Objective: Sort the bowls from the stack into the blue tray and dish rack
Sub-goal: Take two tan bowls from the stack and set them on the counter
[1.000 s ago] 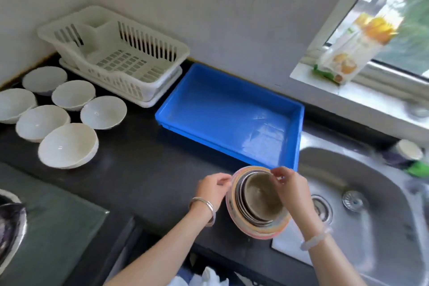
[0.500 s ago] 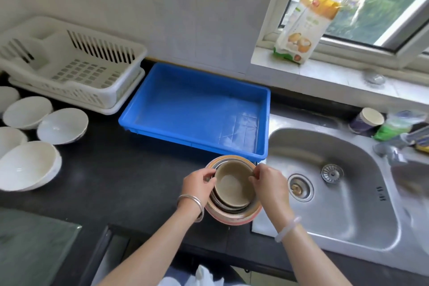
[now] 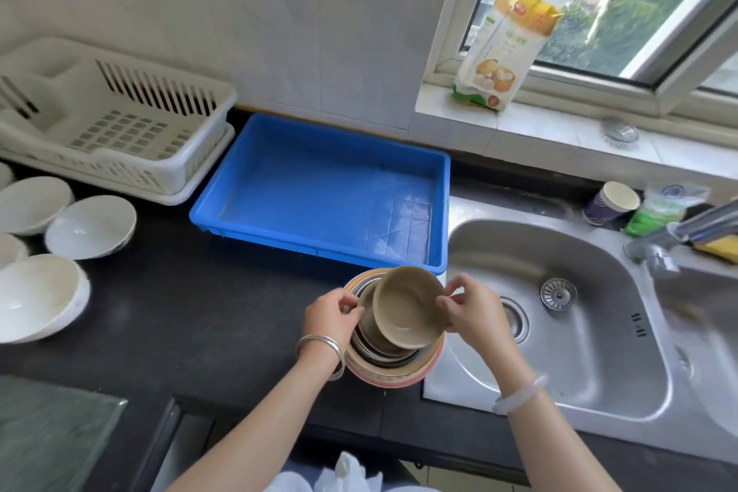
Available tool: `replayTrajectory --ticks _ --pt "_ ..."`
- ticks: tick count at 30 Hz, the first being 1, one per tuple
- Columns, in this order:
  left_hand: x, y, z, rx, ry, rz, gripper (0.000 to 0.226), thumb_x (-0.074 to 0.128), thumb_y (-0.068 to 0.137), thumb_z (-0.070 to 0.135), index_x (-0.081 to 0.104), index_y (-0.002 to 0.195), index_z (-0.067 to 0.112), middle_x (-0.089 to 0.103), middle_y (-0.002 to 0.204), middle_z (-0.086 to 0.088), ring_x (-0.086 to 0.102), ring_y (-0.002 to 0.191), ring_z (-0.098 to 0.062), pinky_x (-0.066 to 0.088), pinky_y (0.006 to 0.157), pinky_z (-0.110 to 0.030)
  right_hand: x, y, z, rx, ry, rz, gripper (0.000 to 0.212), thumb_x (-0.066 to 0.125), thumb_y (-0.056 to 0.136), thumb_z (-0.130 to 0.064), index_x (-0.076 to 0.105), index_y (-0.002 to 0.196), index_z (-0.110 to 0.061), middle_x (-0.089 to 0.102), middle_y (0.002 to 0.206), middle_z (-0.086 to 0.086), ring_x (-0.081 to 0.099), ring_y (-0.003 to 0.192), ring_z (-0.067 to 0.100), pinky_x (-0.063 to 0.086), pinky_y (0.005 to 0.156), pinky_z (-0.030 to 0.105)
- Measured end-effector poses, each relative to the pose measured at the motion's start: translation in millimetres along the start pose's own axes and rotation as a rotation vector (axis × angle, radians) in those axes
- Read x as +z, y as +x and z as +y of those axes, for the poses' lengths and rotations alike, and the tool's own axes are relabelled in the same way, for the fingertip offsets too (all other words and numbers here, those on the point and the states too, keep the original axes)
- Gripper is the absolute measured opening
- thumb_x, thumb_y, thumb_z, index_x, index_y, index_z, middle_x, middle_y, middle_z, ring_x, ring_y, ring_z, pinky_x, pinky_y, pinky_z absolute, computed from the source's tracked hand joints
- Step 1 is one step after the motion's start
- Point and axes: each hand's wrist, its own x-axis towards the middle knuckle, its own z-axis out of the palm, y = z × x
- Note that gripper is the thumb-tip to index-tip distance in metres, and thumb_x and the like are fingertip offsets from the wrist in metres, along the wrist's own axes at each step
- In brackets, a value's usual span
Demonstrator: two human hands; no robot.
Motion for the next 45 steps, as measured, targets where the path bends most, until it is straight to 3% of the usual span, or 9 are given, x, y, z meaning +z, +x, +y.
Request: replayTrajectory --ticks 4,11,15,18,24,28,34,39,45 --pt "3 0 10 0.023 0.095 0.074 0.001 0.063 0.084 0.019 0.064 0.084 0.018 0.054 0.095 0.006 0.052 0.082 -0.010 0.040 0.066 -0.019 -10 -2 1 0.008 0.072 -0.009 0.011 0.064 0.085 -0.009 0.066 0.080 -0.019 0.071 0.069 0.003 0.067 0.051 0.017 0.060 0.060 0.035" --pt "-2 0 16 0.010 0.009 0.095 0.008 0.059 0.086 0.015 0.061 0.080 0.019 0.062 0.081 0.005 0.054 0.069 -0.006 0.038 0.052 -0.013 -22 -3 -2 0.017 0.124 0.024 0.010 0.066 0.085 -0.013 0.067 0.084 -0.023 0.069 0.066 -0.008 0.064 0.043 0.005 0.048 0.043 0.012" --pt "-15 2 17 -0.025 -0.118 0.092 0.010 0.061 0.084 0.014 0.061 0.076 0.019 0.066 0.079 0.001 0.064 0.075 -0.016 0.056 0.070 -0.030 -25 -4 -12 -0.010 0.187 0.011 0.016 0.066 0.084 -0.011 0.066 0.080 -0.027 0.071 0.068 -0.001 0.067 0.047 0.011 0.061 0.061 0.033" --pt "-32 6 13 -0.044 -0.203 0.127 0.009 0.063 0.083 0.014 0.063 0.076 0.019 0.067 0.079 0.002 0.066 0.078 -0.016 0.058 0.074 -0.035 -24 -2 -27 -0.055 0.222 0.014 0.023 0.067 0.083 -0.012 0.065 0.074 -0.033 0.071 0.068 0.000 0.067 0.047 0.012 0.061 0.060 0.033" --pt "-79 13 -13 -0.118 -0.355 0.241 0.015 0.065 0.081 0.011 0.061 0.072 0.023 0.068 0.080 0.001 0.066 0.074 -0.011 0.052 0.053 -0.016 -3 1 -73 -0.138 0.289 -0.042 0.022 0.066 0.083 -0.009 0.065 0.074 -0.029 0.070 0.070 0.005 0.066 0.047 0.009 0.054 0.047 0.020" --pt "-115 15 -44 -0.217 -0.446 0.334 0.011 0.065 0.081 0.008 0.063 0.076 0.018 0.068 0.082 -0.003 0.067 0.076 -0.014 0.054 0.056 -0.020 31 9 -103 -0.179 0.234 -0.130 0.013 0.065 0.084 -0.012 0.067 0.082 -0.024 0.071 0.073 0.004 0.070 0.057 0.019 0.060 0.058 0.033" --pt "-164 14 -106 -0.381 -0.644 0.520 0.010 0.063 0.081 0.003 0.063 0.074 0.011 0.066 0.082 -0.010 0.064 0.075 -0.019 0.055 0.070 -0.030 106 26 -148 -0.232 0.181 -0.287 0.017 0.059 0.082 -0.011 0.062 0.077 -0.026 0.068 0.076 0.002 0.068 0.050 0.011 0.062 0.061 0.033" --pt "-194 15 -156 -0.490 -0.713 0.632 0.004 0.062 0.082 0.003 0.063 0.080 0.006 0.065 0.086 -0.012 0.062 0.077 -0.022 0.054 0.075 -0.032 179 32 -190 -0.243 0.137 -0.398 0.018 0.057 0.080 -0.011 0.061 0.074 -0.027 0.066 0.086 0.004 0.068 0.053 0.010 0.055 0.049 0.019" --pt "-211 20 -201 -0.585 -0.763 0.698 0.003 0.061 0.084 0.003 0.063 0.084 0.005 0.063 0.093 -0.014 0.062 0.086 -0.029 0.054 0.074 -0.033 256 38 -225 -0.210 0.099 -0.494 0.011 0.056 0.084 -0.011 0.061 0.088 -0.019 0.064 0.089 0.006 0.067 0.061 0.012 0.054 0.047 0.017"
